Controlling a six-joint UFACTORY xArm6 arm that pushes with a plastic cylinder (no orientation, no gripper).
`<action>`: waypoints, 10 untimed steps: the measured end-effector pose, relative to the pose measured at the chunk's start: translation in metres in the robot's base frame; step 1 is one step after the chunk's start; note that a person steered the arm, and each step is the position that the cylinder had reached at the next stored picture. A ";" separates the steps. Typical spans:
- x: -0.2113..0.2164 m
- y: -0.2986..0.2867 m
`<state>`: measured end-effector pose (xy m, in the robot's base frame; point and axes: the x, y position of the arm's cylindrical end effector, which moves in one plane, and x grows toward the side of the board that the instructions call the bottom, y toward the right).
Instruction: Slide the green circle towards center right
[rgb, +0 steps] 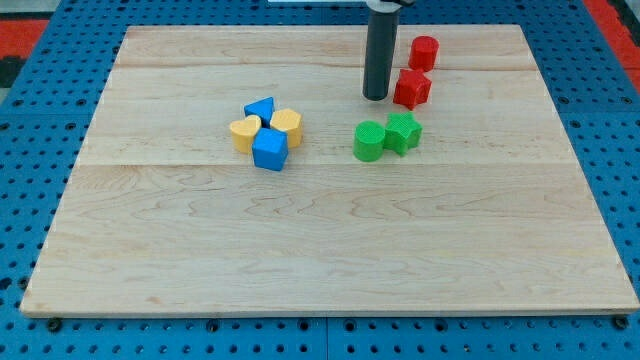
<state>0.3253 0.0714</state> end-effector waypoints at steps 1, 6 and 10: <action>-0.002 0.019; 0.074 -0.049; 0.153 0.014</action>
<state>0.4786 0.0856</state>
